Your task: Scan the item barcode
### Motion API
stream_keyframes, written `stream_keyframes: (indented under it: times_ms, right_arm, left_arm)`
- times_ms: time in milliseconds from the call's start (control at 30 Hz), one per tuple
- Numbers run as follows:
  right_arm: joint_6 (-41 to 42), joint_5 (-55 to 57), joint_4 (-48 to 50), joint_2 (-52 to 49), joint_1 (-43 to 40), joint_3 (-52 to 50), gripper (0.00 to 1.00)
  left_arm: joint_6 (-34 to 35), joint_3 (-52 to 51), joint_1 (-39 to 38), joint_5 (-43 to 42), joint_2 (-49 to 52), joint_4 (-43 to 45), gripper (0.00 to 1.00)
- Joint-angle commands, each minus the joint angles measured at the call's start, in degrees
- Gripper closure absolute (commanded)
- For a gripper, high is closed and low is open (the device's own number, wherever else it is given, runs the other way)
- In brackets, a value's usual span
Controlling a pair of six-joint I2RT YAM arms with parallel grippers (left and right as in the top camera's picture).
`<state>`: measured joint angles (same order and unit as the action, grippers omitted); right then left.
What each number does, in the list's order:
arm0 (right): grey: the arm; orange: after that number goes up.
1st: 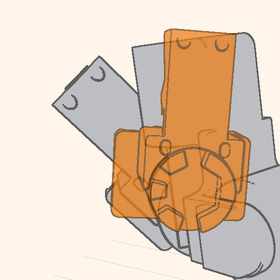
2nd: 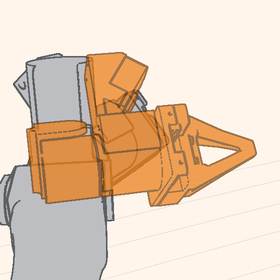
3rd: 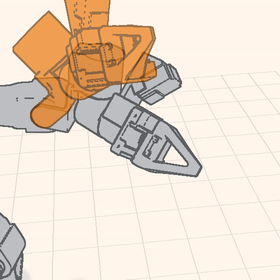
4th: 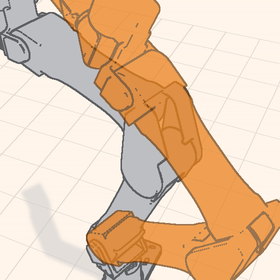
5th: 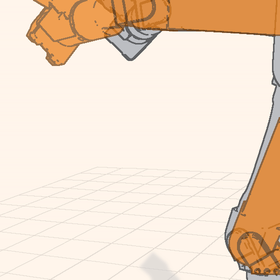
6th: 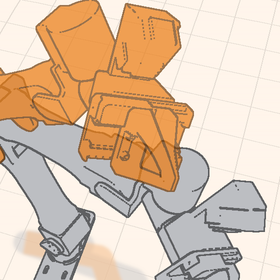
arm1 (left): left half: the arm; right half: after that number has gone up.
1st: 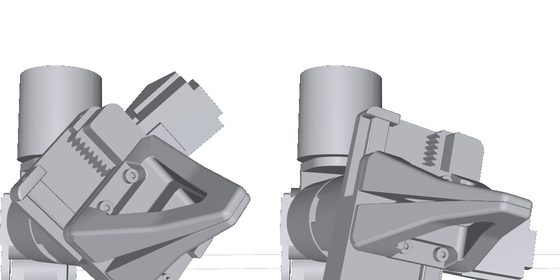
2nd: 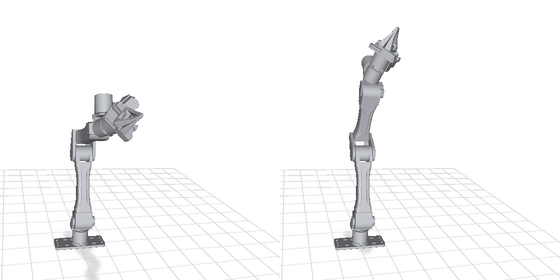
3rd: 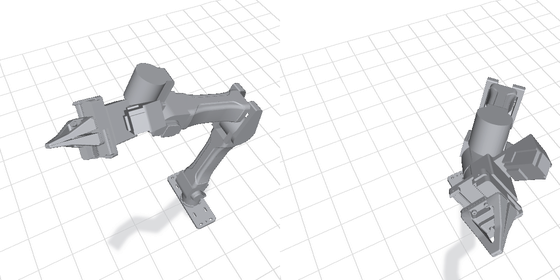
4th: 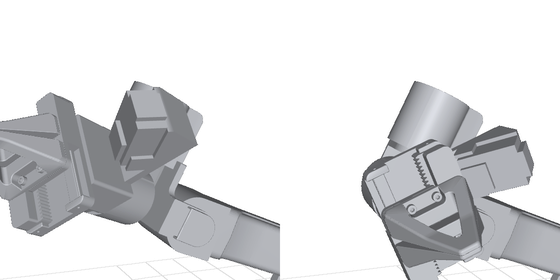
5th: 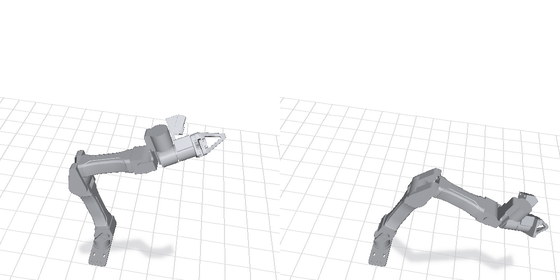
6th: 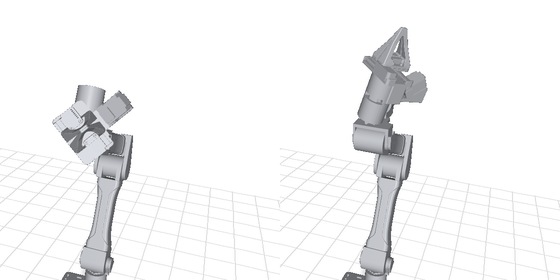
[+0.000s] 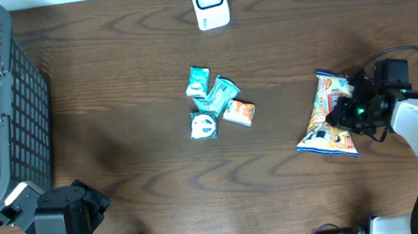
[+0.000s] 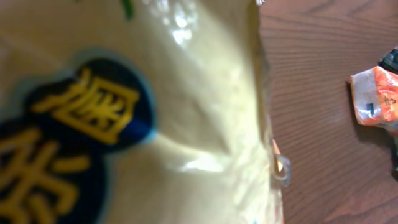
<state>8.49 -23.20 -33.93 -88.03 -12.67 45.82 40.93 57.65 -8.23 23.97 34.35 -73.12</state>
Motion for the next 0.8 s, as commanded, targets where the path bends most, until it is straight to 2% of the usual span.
stream_keyframes:
  times_ms: [0, 133, 333, 600, 767]
  right_arm:
    - [-0.4, 4.7, -2.5, 0.5, 2.8, 5.5, 0.99]
    - [-0.4, 18.3, -5.7, 0.5, 9.8, 9.4, 0.99]
    - [2.0, 42.4, -6.0, 0.4, 24.9, 9.9, 0.99]
    - [5.2, 56.8, -6.3, -0.7, 37.2, 9.5, 0.99]
    - [5.2, 61.2, -6.1, -3.4, 38.9, 9.5, 0.99]
  left_arm:
    - [0.8, 0.0, 0.4, 0.9, -0.1, -0.2, 0.02]
    - [0.7, 0.0, 0.4, 0.9, -0.1, -0.2, 0.02]
    - [0.8, 0.0, 0.4, 0.9, -0.1, -0.2, 0.02]
    - [0.8, 0.0, 0.4, 0.9, -0.1, -0.2, 0.02]
    - [0.8, 0.0, 0.4, 0.9, -0.1, -0.2, 0.02]
